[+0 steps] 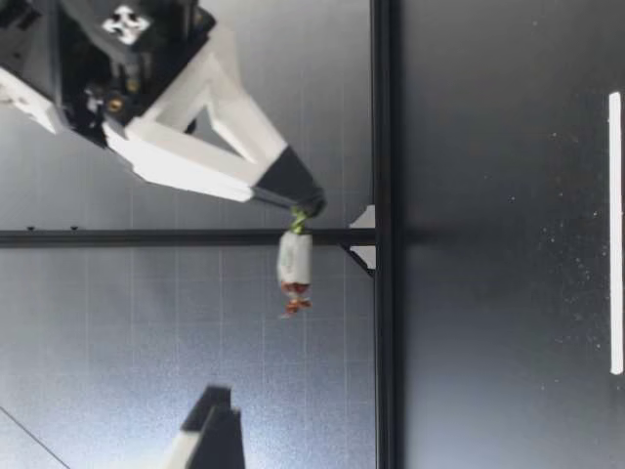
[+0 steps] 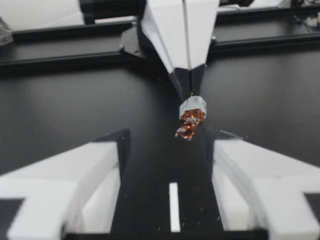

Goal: Pick up the candy and unwrap it.

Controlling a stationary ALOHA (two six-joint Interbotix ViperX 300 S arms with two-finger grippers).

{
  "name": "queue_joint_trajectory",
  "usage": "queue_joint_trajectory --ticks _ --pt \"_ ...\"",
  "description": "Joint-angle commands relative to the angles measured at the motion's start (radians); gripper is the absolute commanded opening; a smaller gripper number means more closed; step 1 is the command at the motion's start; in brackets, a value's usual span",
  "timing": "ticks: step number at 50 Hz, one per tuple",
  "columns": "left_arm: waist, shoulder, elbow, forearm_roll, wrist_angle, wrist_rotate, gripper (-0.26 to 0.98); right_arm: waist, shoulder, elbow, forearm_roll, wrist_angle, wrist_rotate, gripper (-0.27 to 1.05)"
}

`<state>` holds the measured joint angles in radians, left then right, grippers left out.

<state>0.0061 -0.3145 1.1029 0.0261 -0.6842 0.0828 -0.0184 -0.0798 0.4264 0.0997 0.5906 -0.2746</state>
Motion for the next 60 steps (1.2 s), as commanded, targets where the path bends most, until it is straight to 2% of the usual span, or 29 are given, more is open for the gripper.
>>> queue_joint_trajectory --ticks 1,15,35,41,47,52,57,60 --pt "-0.008 0.031 -0.051 0.009 -0.012 0.0 0.49 0.005 -0.035 -0.026 0.006 -0.02 0.002 -0.17" --pt "-0.02 0.103 -0.112 0.018 -0.012 -0.006 0.49 0.003 -0.043 -0.023 0.005 -0.055 0.002 -0.17" --pt "-0.034 0.138 -0.13 0.02 -0.012 -0.011 0.46 0.003 -0.048 -0.02 0.005 -0.063 0.005 -0.17" --pt "-0.035 0.138 -0.127 0.02 -0.012 -0.014 0.32 0.003 -0.049 -0.02 0.005 -0.063 0.008 -0.17" --pt "-0.035 0.138 -0.126 0.02 -0.012 -0.014 0.07 0.003 -0.051 -0.018 0.005 -0.063 0.009 -0.17" --pt "-0.035 0.138 -0.12 0.018 -0.009 -0.02 -0.09 0.003 -0.052 -0.015 0.005 -0.063 0.011 -0.17" --pt "-0.035 0.133 -0.106 0.011 -0.009 -0.034 -0.17 0.003 -0.063 -0.009 0.005 -0.063 0.012 -0.17" --pt "-0.035 0.127 -0.101 0.011 -0.008 -0.044 -0.17 0.003 -0.074 -0.005 0.005 -0.067 0.014 -0.17"
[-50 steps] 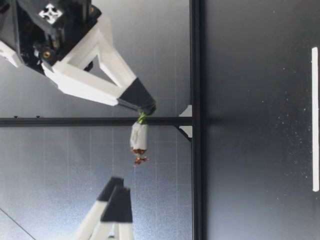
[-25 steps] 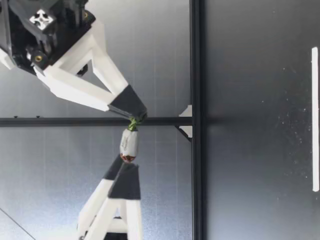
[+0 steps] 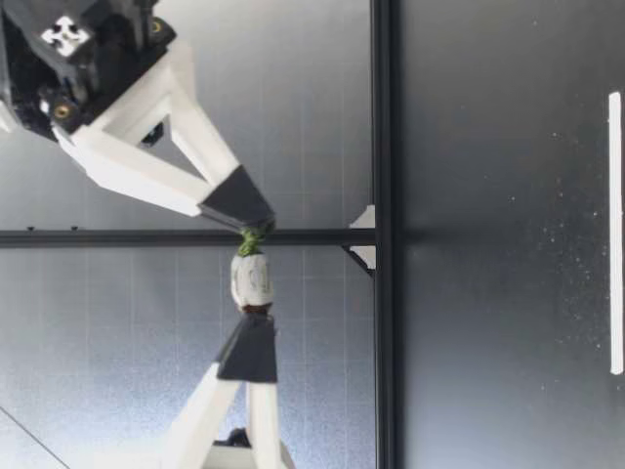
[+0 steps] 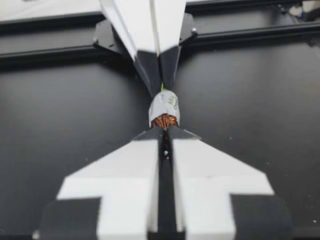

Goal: Pick up the candy and unwrap it.

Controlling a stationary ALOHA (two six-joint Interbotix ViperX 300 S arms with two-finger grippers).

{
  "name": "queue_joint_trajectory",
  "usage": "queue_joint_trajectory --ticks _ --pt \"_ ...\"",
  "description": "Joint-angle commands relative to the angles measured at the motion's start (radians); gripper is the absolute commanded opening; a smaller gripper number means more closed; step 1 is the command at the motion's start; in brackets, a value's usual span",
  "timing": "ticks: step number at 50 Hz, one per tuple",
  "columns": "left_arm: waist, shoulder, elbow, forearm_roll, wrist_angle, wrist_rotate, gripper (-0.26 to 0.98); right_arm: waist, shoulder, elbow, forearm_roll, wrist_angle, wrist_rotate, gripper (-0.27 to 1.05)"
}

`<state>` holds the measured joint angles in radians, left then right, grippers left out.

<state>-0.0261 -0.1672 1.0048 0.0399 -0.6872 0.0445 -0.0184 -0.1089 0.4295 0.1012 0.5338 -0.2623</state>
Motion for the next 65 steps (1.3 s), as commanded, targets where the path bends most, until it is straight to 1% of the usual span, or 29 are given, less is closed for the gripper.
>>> queue_joint_trajectory --ticks 1,17,31,39,44,65 --pt "-0.003 -0.023 -0.002 -0.003 -0.005 -0.009 -0.17 0.003 -0.048 -0.005 0.003 -0.012 0.002 -0.17" --pt "-0.003 -0.072 0.028 -0.003 0.0 -0.017 -0.17 0.003 -0.086 0.071 0.005 -0.075 0.055 -0.17" --pt "-0.003 -0.058 0.009 -0.003 0.002 -0.021 -0.17 0.005 -0.092 0.087 0.002 -0.118 0.057 -0.17" --pt "-0.003 -0.067 0.025 -0.006 0.002 -0.026 -0.17 0.003 -0.117 0.117 0.002 -0.115 0.067 -0.17" --pt "-0.003 -0.069 0.02 -0.008 0.002 -0.023 -0.17 0.0 -0.129 0.133 0.002 -0.124 0.083 -0.17" --pt "-0.003 -0.041 -0.014 -0.012 0.003 -0.023 -0.17 0.0 -0.112 0.118 -0.003 -0.153 0.081 -0.17"
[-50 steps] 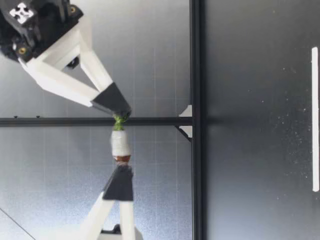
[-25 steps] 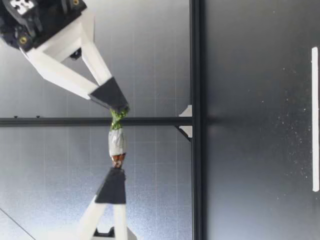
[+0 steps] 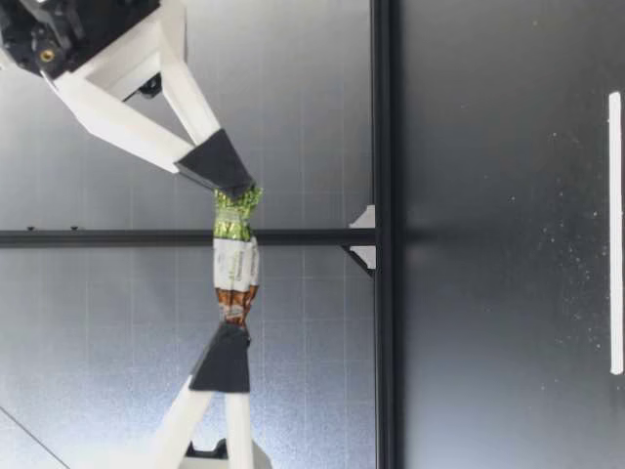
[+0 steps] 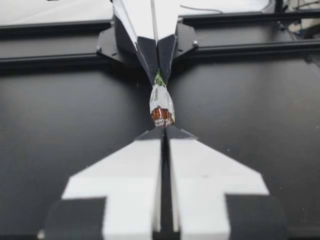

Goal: Pick up the candy and unwrap it.

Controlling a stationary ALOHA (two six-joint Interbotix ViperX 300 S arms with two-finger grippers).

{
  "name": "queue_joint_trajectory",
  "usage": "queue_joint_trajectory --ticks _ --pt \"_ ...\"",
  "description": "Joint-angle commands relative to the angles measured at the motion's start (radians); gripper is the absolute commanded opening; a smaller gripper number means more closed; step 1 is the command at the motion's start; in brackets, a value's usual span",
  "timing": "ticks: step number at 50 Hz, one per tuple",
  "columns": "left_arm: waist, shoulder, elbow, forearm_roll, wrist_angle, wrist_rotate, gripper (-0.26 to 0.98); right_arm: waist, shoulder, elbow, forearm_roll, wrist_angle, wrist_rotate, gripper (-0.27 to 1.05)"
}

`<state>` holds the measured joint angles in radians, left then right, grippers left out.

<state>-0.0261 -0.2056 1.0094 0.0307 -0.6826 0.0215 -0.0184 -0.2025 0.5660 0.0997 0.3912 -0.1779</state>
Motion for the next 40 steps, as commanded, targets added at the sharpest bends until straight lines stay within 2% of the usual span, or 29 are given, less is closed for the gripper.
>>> queue_joint_trajectory --ticks 1,16,32,40 --pt "-0.003 -0.002 -0.023 -0.003 -0.003 0.002 -0.17 0.0 -0.015 -0.021 -0.002 -0.015 -0.003 -0.17" --pt "-0.003 0.044 -0.066 -0.008 -0.003 -0.002 -0.17 -0.011 0.046 -0.089 -0.003 -0.002 -0.002 -0.17" --pt "-0.003 0.002 -0.012 -0.055 -0.003 0.0 -0.17 -0.011 -0.008 -0.029 0.0 0.005 0.057 -0.17" --pt "-0.003 -0.008 -0.003 -0.058 -0.003 0.008 -0.17 -0.011 -0.02 -0.006 -0.003 0.003 0.095 -0.17"
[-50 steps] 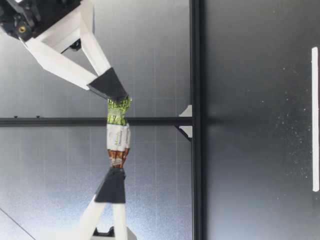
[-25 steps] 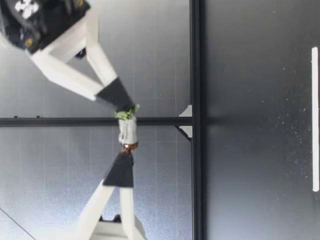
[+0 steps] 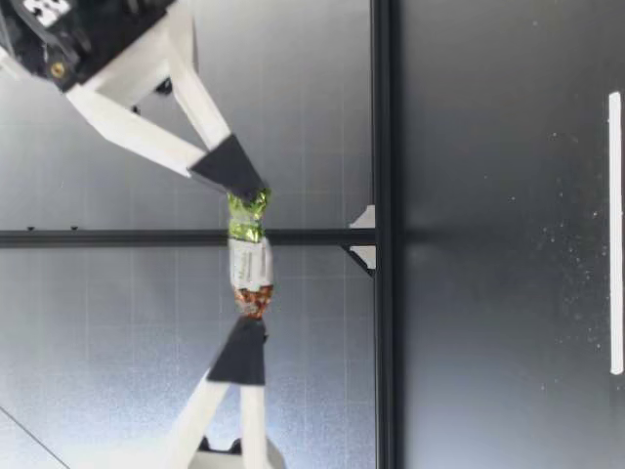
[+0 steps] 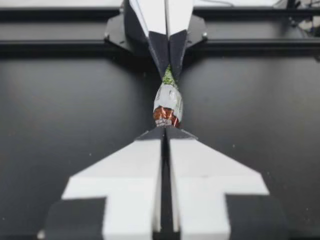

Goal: Pick up the candy and unwrap it.

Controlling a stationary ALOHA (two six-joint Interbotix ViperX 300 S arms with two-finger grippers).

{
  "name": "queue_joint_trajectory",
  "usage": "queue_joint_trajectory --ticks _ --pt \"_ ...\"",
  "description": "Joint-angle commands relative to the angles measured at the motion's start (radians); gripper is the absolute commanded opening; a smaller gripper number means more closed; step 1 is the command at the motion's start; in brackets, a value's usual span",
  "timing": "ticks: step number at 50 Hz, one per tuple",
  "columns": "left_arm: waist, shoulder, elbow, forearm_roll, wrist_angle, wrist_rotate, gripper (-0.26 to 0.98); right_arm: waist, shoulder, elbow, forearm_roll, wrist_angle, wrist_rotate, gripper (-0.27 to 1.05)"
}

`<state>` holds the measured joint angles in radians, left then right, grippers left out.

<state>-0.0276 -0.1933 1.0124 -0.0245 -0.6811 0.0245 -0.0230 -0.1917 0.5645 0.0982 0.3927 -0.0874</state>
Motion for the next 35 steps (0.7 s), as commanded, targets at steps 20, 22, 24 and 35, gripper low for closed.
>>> queue_joint_trajectory --ticks 20,22,24,35 --pt "-0.002 -0.02 -0.002 -0.02 -0.005 -0.003 -0.17 -0.025 -0.046 0.023 -0.002 -0.011 0.032 -0.17" --pt "-0.002 -0.017 -0.005 -0.02 -0.005 -0.003 -0.17 -0.025 -0.046 0.021 -0.002 -0.015 0.034 -0.17" --pt "-0.002 -0.012 -0.011 -0.021 -0.005 -0.002 -0.17 -0.025 -0.043 0.021 0.0 -0.023 0.034 -0.17" --pt "0.0 0.026 -0.06 -0.037 -0.005 -0.005 -0.17 -0.043 -0.023 0.003 0.0 -0.049 0.034 -0.17"
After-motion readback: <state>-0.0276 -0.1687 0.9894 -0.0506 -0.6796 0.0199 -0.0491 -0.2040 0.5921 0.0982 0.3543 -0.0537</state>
